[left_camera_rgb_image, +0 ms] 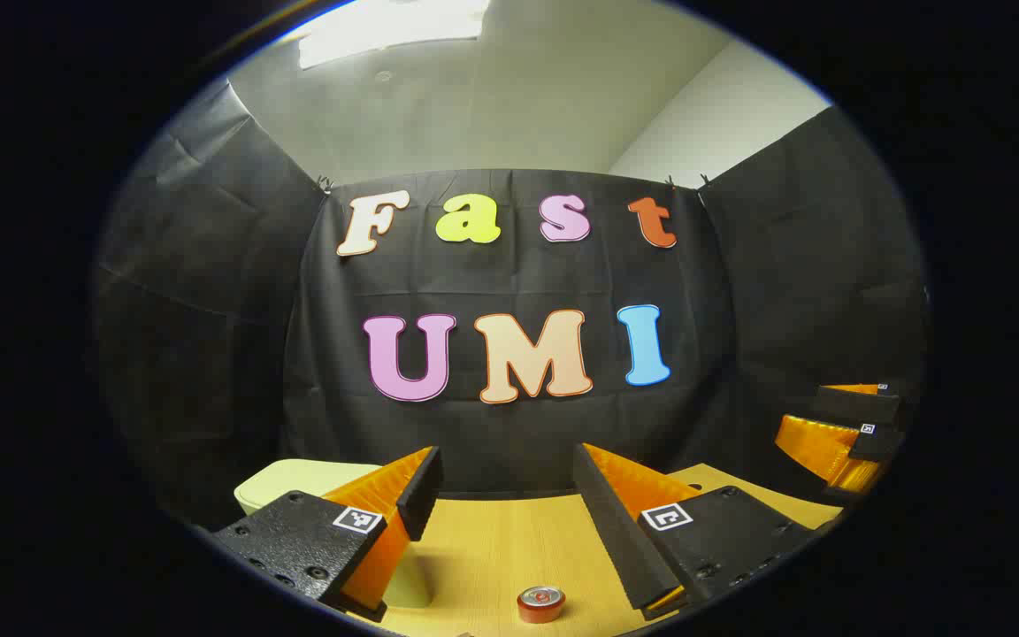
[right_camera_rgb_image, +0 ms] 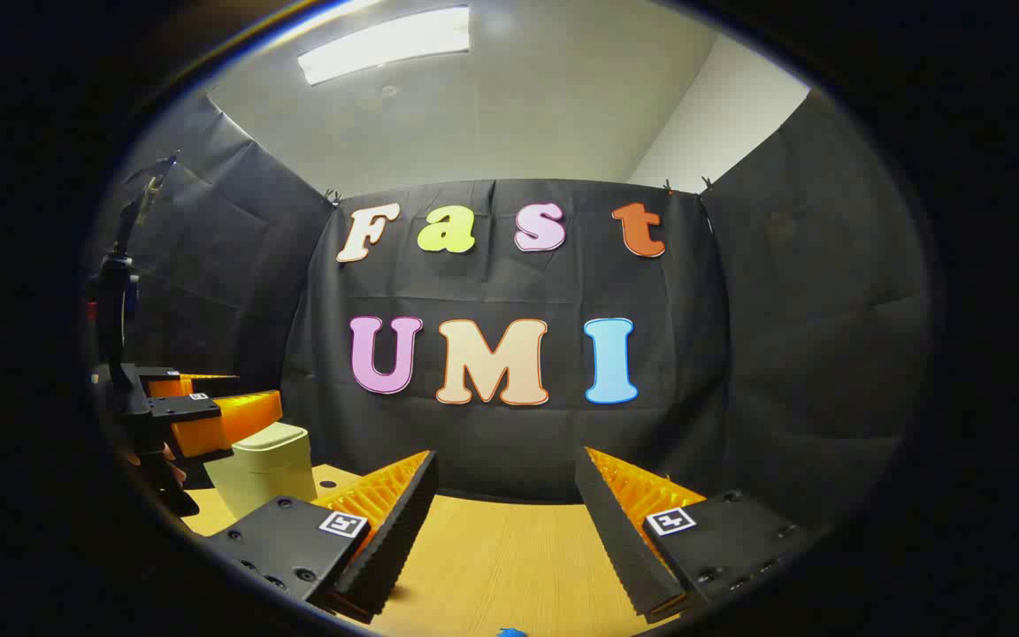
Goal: Press the lid of the desktop garbage bin to open it, pick up the crumpled paper on the desktop and throw it into the bin, then pick up the pop can on the desktop and drop it into the bin, and finally close the garbage bin lid.
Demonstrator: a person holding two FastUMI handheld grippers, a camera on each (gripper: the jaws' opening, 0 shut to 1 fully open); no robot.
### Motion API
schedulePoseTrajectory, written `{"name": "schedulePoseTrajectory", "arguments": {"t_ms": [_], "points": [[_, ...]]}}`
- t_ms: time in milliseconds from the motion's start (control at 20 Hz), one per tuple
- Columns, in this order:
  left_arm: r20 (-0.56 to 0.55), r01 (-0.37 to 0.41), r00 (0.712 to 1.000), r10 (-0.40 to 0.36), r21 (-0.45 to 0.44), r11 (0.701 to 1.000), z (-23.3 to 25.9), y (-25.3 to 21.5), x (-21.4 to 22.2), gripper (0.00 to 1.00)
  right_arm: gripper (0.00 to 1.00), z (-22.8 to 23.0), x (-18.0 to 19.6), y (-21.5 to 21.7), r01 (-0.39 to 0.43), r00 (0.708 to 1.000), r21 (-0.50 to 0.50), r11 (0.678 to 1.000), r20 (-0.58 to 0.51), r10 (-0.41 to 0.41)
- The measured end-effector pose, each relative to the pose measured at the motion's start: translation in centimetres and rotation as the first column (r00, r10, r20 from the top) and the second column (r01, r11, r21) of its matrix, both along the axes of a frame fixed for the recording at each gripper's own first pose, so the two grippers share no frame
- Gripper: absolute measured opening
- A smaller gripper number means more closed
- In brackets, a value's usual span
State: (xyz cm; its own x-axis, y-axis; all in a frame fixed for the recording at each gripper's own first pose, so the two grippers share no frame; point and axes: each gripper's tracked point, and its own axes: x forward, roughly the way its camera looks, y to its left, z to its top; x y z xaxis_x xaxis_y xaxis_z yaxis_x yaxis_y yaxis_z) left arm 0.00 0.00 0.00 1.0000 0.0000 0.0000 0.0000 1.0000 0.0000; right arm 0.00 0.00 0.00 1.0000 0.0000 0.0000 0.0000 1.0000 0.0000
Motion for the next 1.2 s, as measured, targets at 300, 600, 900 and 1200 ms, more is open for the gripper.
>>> {"name": "schedulePoseTrajectory", "arguments": {"t_ms": [300,600,900,1200], "points": [[-0.001,-0.011,1.000,0.011,0.002,1.000,-0.2,0.7,0.2,0.90,0.98,0.2,-0.1,0.0,0.004,1.000,0.001,1.000,0.003,-0.004],[-0.010,-0.032,0.999,0.031,0.000,1.000,-0.5,1.8,0.1,0.90,0.98,0.3,-0.1,0.5,-0.004,1.000,0.013,1.000,0.009,0.004],[-0.014,-0.074,0.997,0.074,0.009,0.997,-0.8,3.5,-0.3,0.90,0.98,-0.2,0.1,1.6,-0.032,0.999,0.009,0.999,-0.002,0.032],[-0.047,-0.138,0.989,0.137,-0.009,0.990,-2.0,6.7,-0.4,0.92,0.98,-0.3,0.5,2.4,-0.052,0.999,0.026,0.998,-0.004,0.052]]}}
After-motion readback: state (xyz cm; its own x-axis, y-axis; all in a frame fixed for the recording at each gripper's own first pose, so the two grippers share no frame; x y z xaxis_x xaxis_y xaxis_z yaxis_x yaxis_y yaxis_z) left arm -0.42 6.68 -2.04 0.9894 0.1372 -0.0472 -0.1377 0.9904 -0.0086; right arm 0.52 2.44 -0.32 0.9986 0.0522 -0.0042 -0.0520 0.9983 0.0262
